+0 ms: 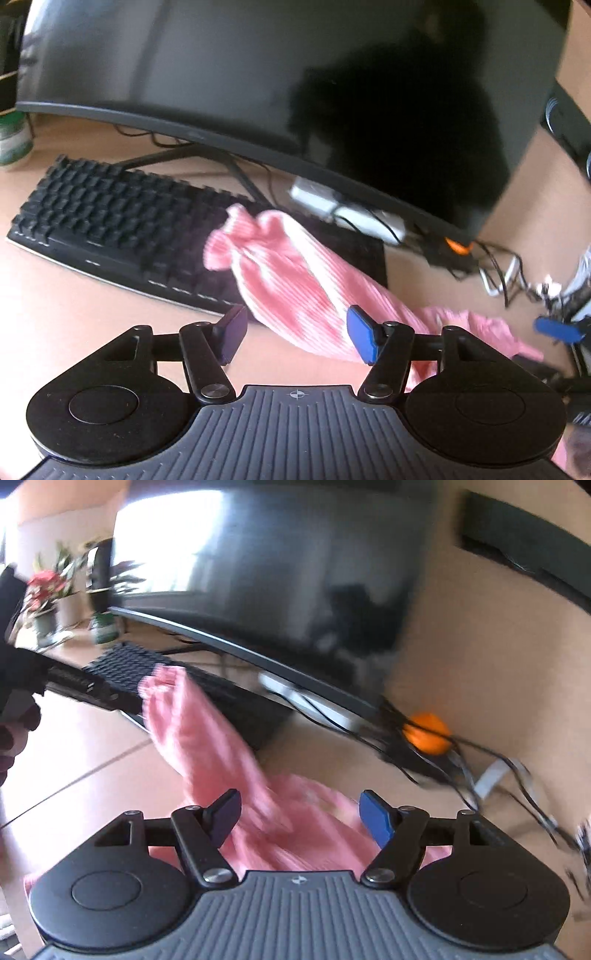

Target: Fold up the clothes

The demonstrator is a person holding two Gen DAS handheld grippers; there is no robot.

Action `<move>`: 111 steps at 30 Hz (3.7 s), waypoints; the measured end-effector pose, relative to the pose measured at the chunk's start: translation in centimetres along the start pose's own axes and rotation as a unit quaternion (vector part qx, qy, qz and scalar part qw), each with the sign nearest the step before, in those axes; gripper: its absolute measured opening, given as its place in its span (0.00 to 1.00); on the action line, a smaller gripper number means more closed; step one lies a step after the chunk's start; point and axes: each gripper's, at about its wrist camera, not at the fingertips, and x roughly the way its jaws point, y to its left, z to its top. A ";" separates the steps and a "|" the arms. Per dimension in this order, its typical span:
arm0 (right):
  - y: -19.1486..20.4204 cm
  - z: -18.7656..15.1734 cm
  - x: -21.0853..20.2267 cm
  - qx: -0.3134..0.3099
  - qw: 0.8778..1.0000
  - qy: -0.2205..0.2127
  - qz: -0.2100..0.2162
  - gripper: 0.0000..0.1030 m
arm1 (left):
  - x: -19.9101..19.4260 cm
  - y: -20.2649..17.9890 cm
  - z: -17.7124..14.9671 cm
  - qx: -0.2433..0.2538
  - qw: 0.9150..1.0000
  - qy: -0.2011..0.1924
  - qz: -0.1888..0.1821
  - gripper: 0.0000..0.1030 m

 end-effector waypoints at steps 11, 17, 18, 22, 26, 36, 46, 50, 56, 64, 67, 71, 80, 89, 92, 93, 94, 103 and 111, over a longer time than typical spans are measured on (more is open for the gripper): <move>8.4 2.1 6.4 -0.099 0.995 -0.020 -0.007 0.53 | 4.3 2.5 2.1 -0.021 1.000 0.010 0.021 0.75; 8.9 2.5 10.6 -0.080 0.997 -0.017 -0.007 0.57 | 6.9 2.1 2.7 -0.011 0.999 -0.010 0.045 0.81; 9.0 2.4 11.2 -0.081 0.997 -0.014 -0.004 0.53 | 7.2 1.7 2.6 0.000 0.999 -0.016 0.051 0.79; 8.7 2.2 11.8 -0.072 0.997 -0.011 -0.001 0.18 | 7.5 0.2 2.3 0.040 0.996 -0.038 0.063 0.26; 7.4 2.7 9.8 -0.039 0.999 -0.028 0.003 0.06 | 6.2 -1.6 2.6 0.074 0.995 -0.053 0.035 0.15; 0.1 -0.3 -1.3 0.096 0.991 -0.086 -0.031 0.06 | -3.4 -16.1 1.9 0.222 0.956 -0.103 -0.161 0.19; -9.3 -10.0 -9.3 0.186 0.980 -0.004 -0.068 0.43 | -1.6 -19.8 -5.3 0.321 0.933 -0.006 -0.160 0.67; -12.7 -10.2 -9.3 0.214 0.974 -0.014 -0.069 0.46 | 1.1 -18.6 -8.3 0.345 0.934 0.045 -0.081 0.67; -14.8 -9.2 -2.9 0.192 0.981 0.001 -0.022 0.57 | 4.3 -18.6 -9.1 0.331 0.941 0.058 -0.032 0.71; -15.0 -8.9 1.6 0.223 0.967 0.024 0.121 0.26 | 6.4 -19.0 -9.4 0.341 0.939 0.032 0.008 0.22; -15.0 -7.7 -1.7 0.248 0.955 -0.020 0.163 0.20 | 3.9 -18.6 -7.1 0.292 0.956 0.013 -0.030 0.21; -16.4 -7.6 -6.4 0.264 0.956 -0.046 0.120 0.20 | 1.1 -19.8 -6.7 0.318 0.945 -0.002 -0.080 0.24; -18.6 -12.0 -7.0 0.260 0.963 0.047 -0.051 0.52 | 2.1 -18.7 -8.6 0.337 0.933 0.072 -0.101 0.58; -15.5 -9.3 0.2 0.164 0.983 0.036 -0.080 0.52 | 8.4 -20.7 -5.8 0.255 0.955 0.076 -0.133 0.77; -16.3 -10.3 3.3 0.150 0.978 0.060 -0.130 0.61 | 12.1 -20.2 -6.1 0.223 0.961 0.115 -0.118 0.76; -16.9 -10.7 3.8 0.162 0.976 0.062 -0.131 0.68 | 12.7 -20.0 -6.2 0.216 0.962 0.120 -0.118 0.76; -17.4 -10.9 3.9 0.169 0.975 0.064 -0.127 0.70 | 12.8 -20.0 -6.1 0.217 0.962 0.120 -0.119 0.77; -18.0 -11.1 -2.1 0.172 0.979 0.021 -0.105 0.88 | 6.4 -18.7 -4.6 0.190 0.973 0.075 -0.109 0.85; -14.0 -16.7 -7.7 0.143 0.980 0.077 -0.117 0.95 | 2.1 -17.9 -11.0 0.202 0.956 0.145 -0.154 0.86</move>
